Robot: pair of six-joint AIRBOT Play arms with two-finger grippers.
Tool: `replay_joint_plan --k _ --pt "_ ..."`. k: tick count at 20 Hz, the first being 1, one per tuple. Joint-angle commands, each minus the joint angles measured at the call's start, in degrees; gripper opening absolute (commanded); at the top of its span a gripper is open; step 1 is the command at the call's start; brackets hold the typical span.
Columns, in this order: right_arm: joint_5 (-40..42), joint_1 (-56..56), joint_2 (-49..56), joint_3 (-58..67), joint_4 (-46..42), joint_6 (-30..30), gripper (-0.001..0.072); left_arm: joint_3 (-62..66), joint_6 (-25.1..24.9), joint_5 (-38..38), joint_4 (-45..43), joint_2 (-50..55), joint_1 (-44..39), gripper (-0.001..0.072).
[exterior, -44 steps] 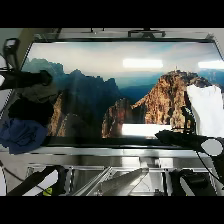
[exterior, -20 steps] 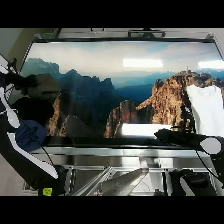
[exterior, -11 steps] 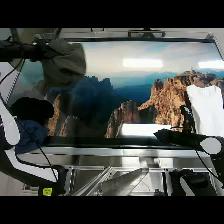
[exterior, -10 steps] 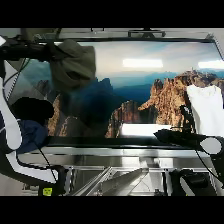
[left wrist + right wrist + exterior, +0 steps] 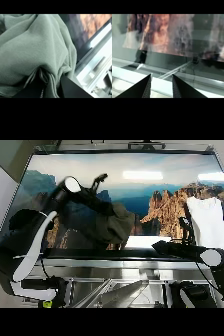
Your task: Fold the shirts.
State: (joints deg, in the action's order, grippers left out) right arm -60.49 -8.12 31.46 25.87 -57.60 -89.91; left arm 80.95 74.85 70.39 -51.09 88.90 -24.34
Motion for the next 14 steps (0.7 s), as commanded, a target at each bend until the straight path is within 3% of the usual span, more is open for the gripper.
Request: replay_joint_plan --k 1,2,3,4,5,6,9,11,14 --pt "0.74 0.04 0.00 0.04 0.02 1.07 0.0297 -9.27 -0.46 -9.11 -0.37 0.09 -5.92 0.0013" --pt "0.92 0.04 0.02 0.04 0.04 2.08 0.0298 -10.69 -0.46 -9.38 -0.37 0.09 -6.47 0.0013" --pt "1.53 0.04 0.04 0.04 0.22 3.41 0.0302 -11.61 -0.48 -9.46 -0.37 0.09 -6.51 0.0086" --pt "2.25 0.04 0.02 0.04 1.42 5.79 0.0308 -11.85 -0.50 -9.14 -0.46 0.07 -6.34 0.0322" --pt "3.19 0.02 0.04 0.13 4.44 10.29 0.0453 -11.19 -1.07 -7.61 -0.42 0.07 -5.46 0.0454" --pt "4.50 0.04 0.13 0.24 9.55 16.00 0.0639 -9.14 -2.01 -4.15 -0.44 0.07 -3.91 0.0720" --pt "5.60 -0.17 4.66 2.34 22.23 30.62 0.0646 0.13 -2.40 8.20 -0.46 0.04 3.87 0.0711" --pt "5.70 -2.47 11.87 5.40 23.82 33.86 0.0643 2.03 -1.84 12.92 -0.33 -1.27 9.46 0.0710" --pt "6.71 -8.50 26.03 14.29 23.76 38.18 0.0639 -6.10 -1.77 12.76 -0.39 -5.70 16.00 0.0710"
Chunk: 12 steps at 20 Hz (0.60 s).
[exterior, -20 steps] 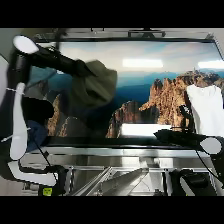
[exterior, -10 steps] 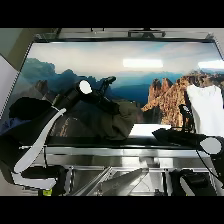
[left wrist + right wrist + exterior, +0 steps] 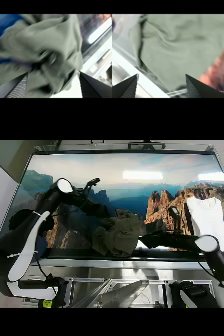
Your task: Fold the shirts.
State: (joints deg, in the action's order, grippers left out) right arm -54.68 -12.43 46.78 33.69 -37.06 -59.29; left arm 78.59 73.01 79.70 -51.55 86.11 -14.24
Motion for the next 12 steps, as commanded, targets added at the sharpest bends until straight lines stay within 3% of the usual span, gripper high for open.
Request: replay_joint_plan --k 1,5,7,9,10,12 --pt "0.87 -6.12 15.19 10.01 3.19 8.70 0.0640 -7.61 -0.33 2.25 0.09 -4.20 7.30 0.0710" --pt "0.66 -15.08 30.97 23.80 3.21 10.49 0.0640 -23.21 -5.79 -4.87 4.00 -6.47 8.92 0.0709" --pt "0.66 -18.18 36.54 27.58 3.26 10.40 0.0638 -29.22 -10.32 -8.76 9.62 -6.40 7.39 0.0708" --pt "0.46 -19.47 40.33 28.81 3.34 8.41 0.0622 -33.38 -12.02 -12.72 9.55 -6.40 5.20 0.0707" --pt "0.20 -19.56 41.35 28.83 3.50 8.31 0.0445 -34.82 -12.17 -14.32 8.96 -6.40 4.63 0.0707" --pt "0.02 -19.56 42.21 28.83 3.56 8.28 0.0214 -37.03 -12.57 -18.01 9.62 -6.40 4.48 0.0670"
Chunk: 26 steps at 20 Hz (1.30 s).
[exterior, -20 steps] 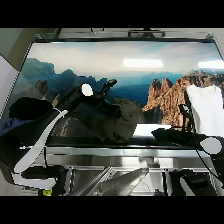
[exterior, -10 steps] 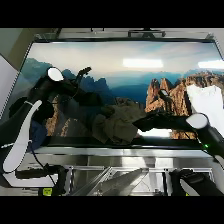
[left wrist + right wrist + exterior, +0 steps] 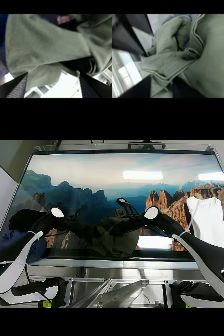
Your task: Fold the shirts.
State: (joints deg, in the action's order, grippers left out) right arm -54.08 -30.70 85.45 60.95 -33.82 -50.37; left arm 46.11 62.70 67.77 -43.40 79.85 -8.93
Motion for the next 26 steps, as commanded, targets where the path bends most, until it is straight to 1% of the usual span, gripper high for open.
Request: replay_joint_plan --k 1,2,4,6,7,10,13,14,15,16,17,18,19,21,22,23,24,25,26 --pt "-0.57 -1.22 3.52 1.57 0.33 -0.61 0.0060 -4.83 -2.25 -7.78 1.42 -0.15 -0.81 0.0617" --pt "-0.59 -1.18 3.37 1.57 0.33 -0.61 0.0018 -4.90 -2.23 -9.57 1.42 -0.15 -0.81 0.0533" --pt "-0.59 -1.16 2.56 1.60 0.22 -0.61 0.0018 -4.76 -2.23 -12.26 2.23 -0.15 -0.81 0.0338" --pt "-0.57 -1.05 1.16 1.60 0.20 -0.61 0.0017 -4.76 -2.84 -12.44 5.07 -0.15 -0.81 0.0011" --pt "-0.66 -0.76 0.24 1.57 -0.02 -0.61 0.0017 -4.76 -3.85 -12.33 5.99 -0.15 -0.81 0.0029" --pt "-2.12 1.68 -4.04 1.57 -0.92 -0.94 0.0017 -4.76 -3.96 -12.70 5.97 -0.17 -0.79 0.0029" --pt "-4.61 4.94 -8.37 1.57 -3.10 -3.50 0.0017 -4.76 -3.93 -11.72 6.12 -0.17 -0.79 0.0031" --pt "-5.73 5.51 -9.01 1.57 -4.13 -4.02 0.0017 -4.59 -3.96 -10.75 6.05 -0.17 -0.79 0.0037" --pt "-6.75 5.62 -9.22 1.55 -5.18 -4.68 0.0017 -3.89 -3.96 -8.92 5.99 -0.17 -0.81 0.0265" --pt "-7.54 5.55 -9.22 1.55 -6.36 -5.20 0.0017 -2.29 -3.96 -5.88 5.92 -0.17 -0.81 0.0630" --pt "-8.57 5.57 -9.25 1.53 -6.78 -5.49 0.0017 -0.07 -3.87 -2.45 5.73 -0.17 -0.72 0.0710" --pt "-9.05 5.66 -9.55 1.55 -6.75 -5.68 0.0016 2.73 -3.87 1.44 5.60 -0.17 -0.17 0.0710" --pt "-9.14 5.99 -10.54 1.55 -6.84 -5.73 0.0016 5.46 -3.74 3.63 5.49 -0.17 0.50 0.0711" --pt "-9.22 7.89 -13.92 1.55 -8.35 -7.15 0.0016 8.57 -3.74 3.19 5.53 -0.15 1.33 0.0710" --pt "-9.40 9.40 -16.11 1.55 -11.08 -9.29 0.0016 9.16 -3.74 2.19 5.66 -0.15 1.18 0.0710" --pt "-9.64 11.19 -18.56 1.55 -15.87 -12.37 0.0016 9.25 -3.72 1.20 5.62 -0.15 0.55 0.0710" --pt "-9.88 13.42 -21.31 1.53 -23.39 -17.31 0.0016 9.22 -3.74 0.50 5.53 -0.13 -0.48 0.0709" --pt "-10.25 15.23 -23.32 1.51 -30.40 -22.84 0.0016 9.22 -3.74 -0.42 5.38 -0.11 -1.79 0.0709" --pt "-11.19 17.35 -25.27 1.46 -38.80 -31.30 0.0016 9.22 -3.74 -1.38 5.40 0.31 -3.39 0.0709"
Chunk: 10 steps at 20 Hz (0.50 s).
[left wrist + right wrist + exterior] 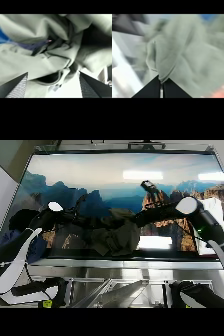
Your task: Fold the shirts.
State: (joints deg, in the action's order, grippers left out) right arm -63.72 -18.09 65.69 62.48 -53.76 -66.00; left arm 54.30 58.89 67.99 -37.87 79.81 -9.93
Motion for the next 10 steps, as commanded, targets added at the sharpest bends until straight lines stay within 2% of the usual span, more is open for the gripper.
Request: replay_joint_plan --k 1,2,4,5,6,7,8,10 --pt "-2.75 6.78 -6.88 -0.35 -24.90 -22.25 0.0016 1.03 0.09 -2.23 -0.13 1.36 -4.07 0.0709" --pt "-3.63 8.57 -7.80 -1.03 -26.99 -25.53 0.0016 1.03 0.35 -1.95 -0.07 3.06 -5.66 0.0709" --pt "-4.50 10.14 -8.55 -2.97 -25.81 -26.21 0.0017 1.05 1.49 0.20 -0.42 7.23 -9.09 0.0708" --pt "-4.81 9.94 -8.52 -4.02 -25.44 -26.21 0.0017 1.14 4.02 1.09 -2.10 9.57 -10.34 0.0706" --pt "-4.90 9.81 -8.52 -5.09 -24.59 -26.18 0.0016 1.77 7.54 1.68 -4.55 11.78 -11.23 0.0620" --pt "-4.72 9.75 -8.48 -6.05 -23.71 -26.18 0.0017 3.15 10.01 3.13 -6.32 14.16 -11.72 0.0361" --pt "-4.57 9.75 -8.50 -6.75 -23.08 -26.18 0.0016 4.50 9.77 4.83 -5.60 16.00 -11.69 0.0008" --pt "-4.74 9.79 -8.87 -6.97 -23.02 -26.23 0.0016 8.26 9.75 8.41 -3.30 17.22 -11.63 0.0010"
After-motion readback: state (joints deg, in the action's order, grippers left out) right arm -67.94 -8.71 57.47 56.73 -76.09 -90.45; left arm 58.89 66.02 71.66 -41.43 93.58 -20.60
